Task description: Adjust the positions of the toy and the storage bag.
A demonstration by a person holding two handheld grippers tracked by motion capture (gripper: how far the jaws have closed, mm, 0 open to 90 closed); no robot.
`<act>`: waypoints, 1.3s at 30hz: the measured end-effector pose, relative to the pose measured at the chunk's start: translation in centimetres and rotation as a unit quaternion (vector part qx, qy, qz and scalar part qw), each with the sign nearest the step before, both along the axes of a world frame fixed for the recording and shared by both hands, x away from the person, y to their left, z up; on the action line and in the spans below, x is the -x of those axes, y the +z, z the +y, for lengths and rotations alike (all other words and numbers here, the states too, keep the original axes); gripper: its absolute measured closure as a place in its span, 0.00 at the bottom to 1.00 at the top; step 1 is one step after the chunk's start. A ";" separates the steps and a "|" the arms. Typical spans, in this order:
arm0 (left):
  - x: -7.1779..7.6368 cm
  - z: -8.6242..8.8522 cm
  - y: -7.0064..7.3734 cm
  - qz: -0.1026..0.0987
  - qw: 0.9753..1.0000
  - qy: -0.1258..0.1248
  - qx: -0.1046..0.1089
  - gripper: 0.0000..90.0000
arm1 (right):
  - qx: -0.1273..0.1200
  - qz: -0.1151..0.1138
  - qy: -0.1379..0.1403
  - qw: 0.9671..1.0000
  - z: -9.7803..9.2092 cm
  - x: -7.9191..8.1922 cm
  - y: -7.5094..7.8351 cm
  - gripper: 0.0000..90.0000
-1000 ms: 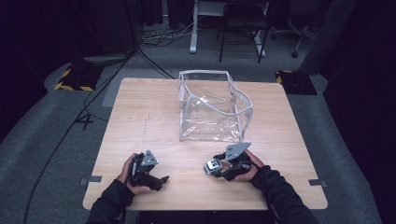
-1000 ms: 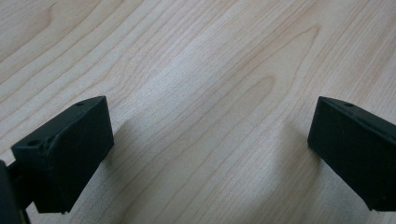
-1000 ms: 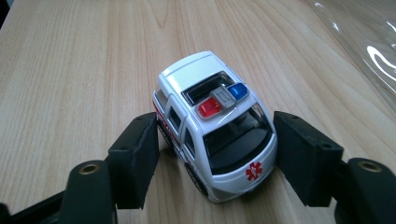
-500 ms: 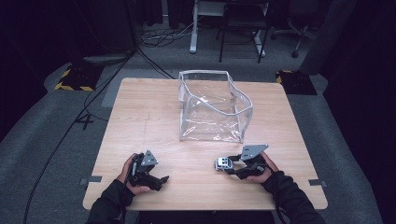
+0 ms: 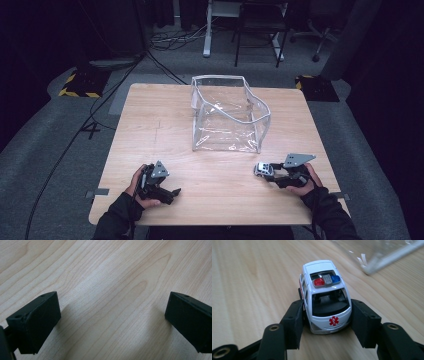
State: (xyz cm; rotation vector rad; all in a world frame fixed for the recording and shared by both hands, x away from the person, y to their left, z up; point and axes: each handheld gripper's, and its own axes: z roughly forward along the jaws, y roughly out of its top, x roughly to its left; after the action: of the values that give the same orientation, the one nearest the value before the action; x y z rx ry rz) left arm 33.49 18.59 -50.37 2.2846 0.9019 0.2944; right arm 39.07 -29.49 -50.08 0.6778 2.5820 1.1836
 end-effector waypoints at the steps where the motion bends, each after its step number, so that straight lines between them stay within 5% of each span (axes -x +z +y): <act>1: 0.0 0.0 0.0 0.001 1.000 0.000 0.000 0.01 | -0.003 -0.001 -0.013 1.000 -0.5 -0.1 -0.1 0.52; 6: 0.0 0.0 0.0 0.000 1.000 0.000 0.000 0.01 | -0.003 -0.004 -0.077 0.997 -2.1 -0.7 -0.1 0.52; 13: 0.0 0.0 0.0 0.000 1.000 0.000 0.001 0.01 | 0.004 -0.012 -0.126 0.992 -3.2 -1.3 0.0 0.52; 20: 0.0 0.0 0.0 0.000 1.000 0.001 0.001 0.01 | 0.004 -0.021 -0.189 0.982 -4.3 -2.4 -0.1 0.52; 27: 0.0 0.0 0.0 0.001 1.000 0.003 0.003 0.01 | -0.007 -0.011 -0.213 0.977 -4.6 -3.8 -0.1 0.52; 39: 0.0 0.0 0.0 0.001 1.000 0.002 0.001 0.01 | -0.004 -0.005 -0.212 0.977 -4.7 -4.0 -0.1 0.52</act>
State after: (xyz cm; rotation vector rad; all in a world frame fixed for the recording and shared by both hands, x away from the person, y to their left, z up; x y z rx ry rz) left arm 33.50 18.56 -50.39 2.2811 0.9072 0.2934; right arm 43.12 -34.15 -50.17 1.1473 2.2614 1.0501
